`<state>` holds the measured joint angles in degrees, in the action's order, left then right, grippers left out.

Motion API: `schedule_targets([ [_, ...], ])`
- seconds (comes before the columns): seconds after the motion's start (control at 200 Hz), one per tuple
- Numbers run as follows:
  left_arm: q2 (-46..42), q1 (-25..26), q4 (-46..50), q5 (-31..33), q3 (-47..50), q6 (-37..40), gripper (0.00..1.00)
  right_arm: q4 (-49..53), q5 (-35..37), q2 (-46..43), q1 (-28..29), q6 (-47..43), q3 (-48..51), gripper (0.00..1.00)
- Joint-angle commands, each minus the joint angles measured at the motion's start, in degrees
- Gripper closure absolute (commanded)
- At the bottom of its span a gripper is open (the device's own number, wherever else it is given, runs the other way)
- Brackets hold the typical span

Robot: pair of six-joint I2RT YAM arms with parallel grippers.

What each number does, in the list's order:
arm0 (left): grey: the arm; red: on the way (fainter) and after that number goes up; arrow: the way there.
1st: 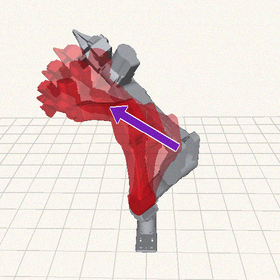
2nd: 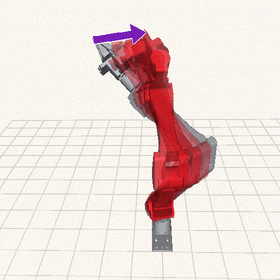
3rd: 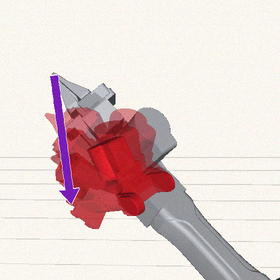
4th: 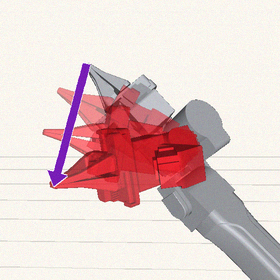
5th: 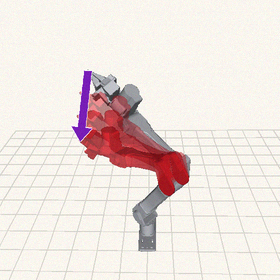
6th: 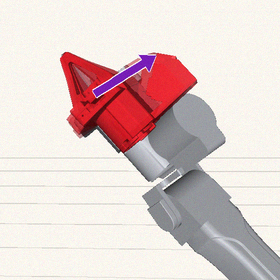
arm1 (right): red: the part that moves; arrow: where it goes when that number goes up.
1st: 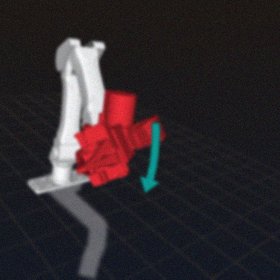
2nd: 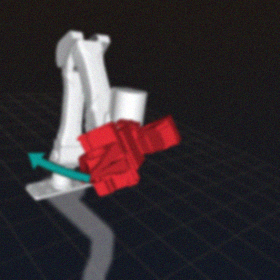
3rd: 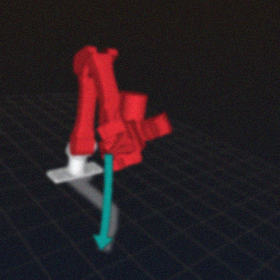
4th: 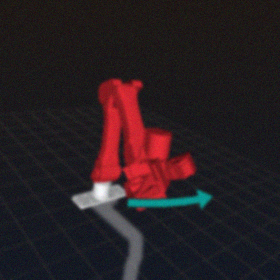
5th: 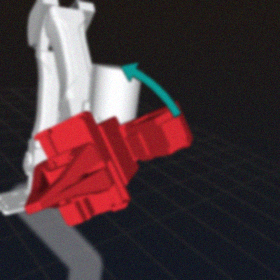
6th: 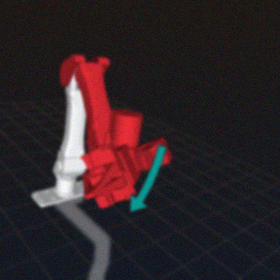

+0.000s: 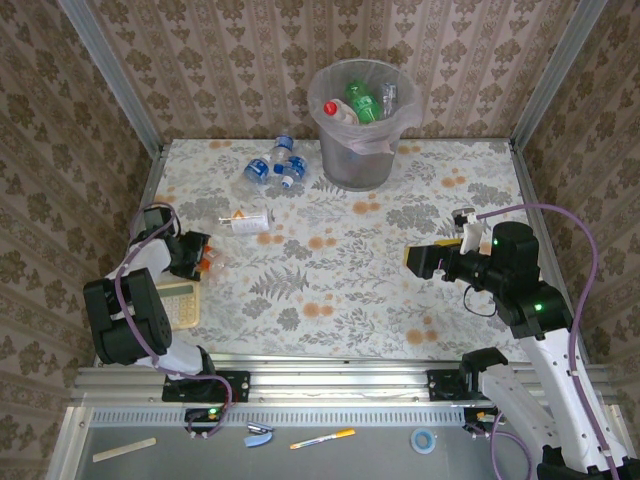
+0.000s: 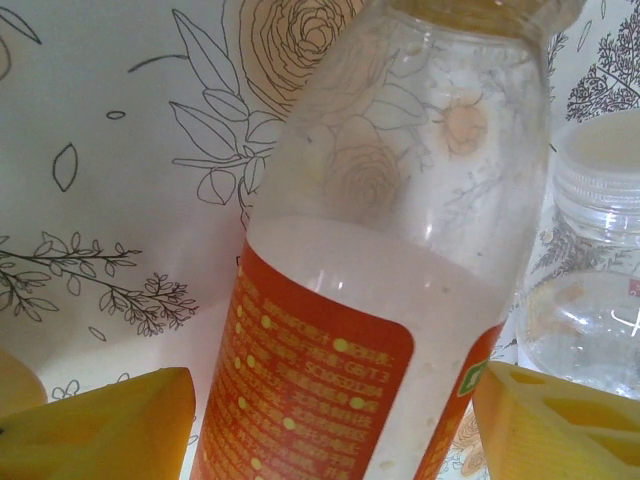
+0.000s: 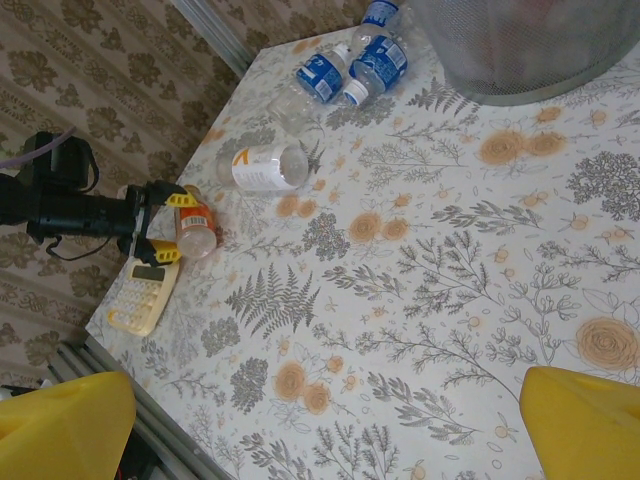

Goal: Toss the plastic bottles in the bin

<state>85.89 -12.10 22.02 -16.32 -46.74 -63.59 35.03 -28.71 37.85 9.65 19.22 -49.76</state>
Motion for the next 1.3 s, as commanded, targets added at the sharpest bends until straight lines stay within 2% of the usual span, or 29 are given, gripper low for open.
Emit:
schedule_targets([
  [0.0, 0.8, -0.5, -0.2, -0.3, 0.8, 1.7, 0.29, 1.1, 1.3, -0.8, 0.5, -0.8, 0.7, 0.0],
  [0.295, 1.5, -0.4, -1.1, -1.0, 0.9, 3.0, 0.48, 1.3, 1.6, -1.1, 0.4, -0.8, 1.0, 0.0],
  [0.7, -2.6, -0.2, -2.8, -0.9, 3.4, 5.5, 0.66, 1.2, 2.2, -1.8, 0.5, -0.6, 1.3, 0.0],
  [0.905, -9.1, 1.3, -2.5, 1.1, 4.6, 8.3, 0.71, 1.1, 2.3, -2.1, 0.4, -0.3, 1.5, 0.0],
  [1.295, -26.2, 4.8, -1.5, 4.6, 5.0, 17.3, 0.75, 0.9, 2.3, -2.3, 0.5, 0.0, 1.5, 0.0],
])
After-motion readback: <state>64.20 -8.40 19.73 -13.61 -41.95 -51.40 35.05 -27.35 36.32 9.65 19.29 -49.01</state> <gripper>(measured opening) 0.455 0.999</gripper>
